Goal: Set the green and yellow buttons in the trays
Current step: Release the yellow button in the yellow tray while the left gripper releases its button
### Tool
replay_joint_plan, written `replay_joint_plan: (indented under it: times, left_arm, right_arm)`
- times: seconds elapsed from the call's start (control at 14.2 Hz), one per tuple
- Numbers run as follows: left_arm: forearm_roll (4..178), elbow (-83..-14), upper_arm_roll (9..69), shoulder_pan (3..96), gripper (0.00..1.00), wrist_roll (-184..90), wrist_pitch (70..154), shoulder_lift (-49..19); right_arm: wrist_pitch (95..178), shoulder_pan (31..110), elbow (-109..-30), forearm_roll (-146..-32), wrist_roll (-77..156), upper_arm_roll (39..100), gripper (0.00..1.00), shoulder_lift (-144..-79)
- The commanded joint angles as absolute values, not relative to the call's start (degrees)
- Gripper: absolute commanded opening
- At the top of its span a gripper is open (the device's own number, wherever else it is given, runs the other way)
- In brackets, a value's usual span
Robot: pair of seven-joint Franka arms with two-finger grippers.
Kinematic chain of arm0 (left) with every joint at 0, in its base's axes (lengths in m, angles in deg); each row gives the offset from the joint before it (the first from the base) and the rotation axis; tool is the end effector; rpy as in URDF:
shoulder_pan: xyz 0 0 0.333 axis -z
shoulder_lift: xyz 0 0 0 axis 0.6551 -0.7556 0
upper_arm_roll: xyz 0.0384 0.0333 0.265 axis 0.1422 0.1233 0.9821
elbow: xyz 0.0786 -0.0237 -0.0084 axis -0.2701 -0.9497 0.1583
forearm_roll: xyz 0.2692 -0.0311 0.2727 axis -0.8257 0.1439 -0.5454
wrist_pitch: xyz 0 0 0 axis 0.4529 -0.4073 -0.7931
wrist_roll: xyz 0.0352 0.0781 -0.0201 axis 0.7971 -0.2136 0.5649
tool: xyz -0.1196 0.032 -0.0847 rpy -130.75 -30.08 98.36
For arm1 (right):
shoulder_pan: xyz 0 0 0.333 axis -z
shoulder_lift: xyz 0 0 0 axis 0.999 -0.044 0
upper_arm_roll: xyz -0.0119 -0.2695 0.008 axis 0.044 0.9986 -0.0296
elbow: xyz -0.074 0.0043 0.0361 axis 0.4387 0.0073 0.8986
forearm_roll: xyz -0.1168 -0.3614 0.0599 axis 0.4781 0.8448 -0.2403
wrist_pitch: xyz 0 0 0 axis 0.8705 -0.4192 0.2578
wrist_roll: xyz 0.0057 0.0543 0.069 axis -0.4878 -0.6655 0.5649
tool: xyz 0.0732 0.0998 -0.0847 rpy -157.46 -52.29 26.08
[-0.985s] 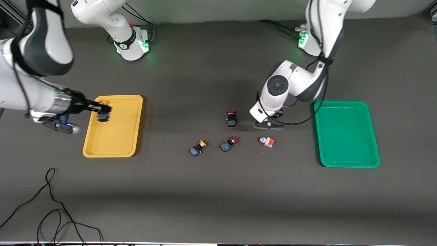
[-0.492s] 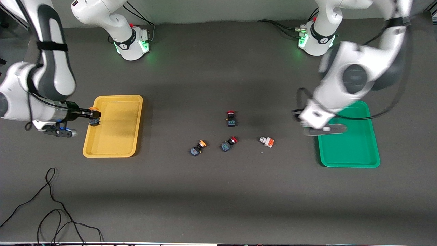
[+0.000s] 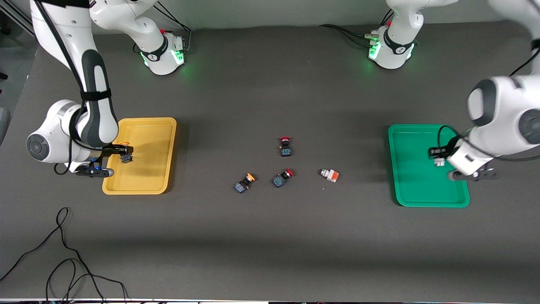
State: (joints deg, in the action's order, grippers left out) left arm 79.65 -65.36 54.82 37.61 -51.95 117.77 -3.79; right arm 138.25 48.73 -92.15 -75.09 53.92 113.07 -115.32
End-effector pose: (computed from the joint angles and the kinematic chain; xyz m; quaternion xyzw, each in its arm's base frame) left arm 0.5523 0.0113 0.2308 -0.9973 -0.0085 0.0723 0.0116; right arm 0.4895 -0.0853 0.1586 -0.9837 0.0504 0.1710 0.0240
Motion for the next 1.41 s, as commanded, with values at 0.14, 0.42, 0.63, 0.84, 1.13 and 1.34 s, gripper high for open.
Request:
replay_joint_plan:
  times: [0.14, 0.42, 0.63, 0.84, 1.13, 1.34]
  left_arm:
    - [76.9, -66.9, 54.1, 37.3, 0.34, -52.1, 130.2, -15.2]
    - [76.8, -62.2, 54.1, 37.3, 1.00, -52.7, 124.3, -14.5]
    - [76.9, -51.9, 54.1, 37.2, 1.00, -54.4, 109.9, -13.5]
    - [78.0, -46.0, 53.9, 36.9, 1.00, -54.3, 103.7, -10.7]
    - [83.4, -42.1, 53.3, 39.2, 1.00, -49.8, 101.9, -9.4]
    - [83.6, -41.8, 53.1, 46.3, 1.00, -44.3, 103.0, -9.7]
  right_arm:
    - [140.2, 49.7, -91.3, -78.7, 59.5, 113.1, 0.87, -120.4]
    - [138.0, 49.4, -90.6, -78.7, 58.7, 113.1, 1.00, -117.9]
    - [132.1, 48.5, -85.7, -78.7, 54.0, 113.2, 1.00, -115.1]
    - [126.5, 43.6, -79.5, -78.7, 43.2, 112.7, 1.00, -114.9]
    - [125.7, 36.9, -71.9, -85.2, 24.5, 109.8, 1.00, -117.1]
    - [126.5, 36.8, -62.5, -89.4, 9.9, 103.7, 1.00, -124.3]
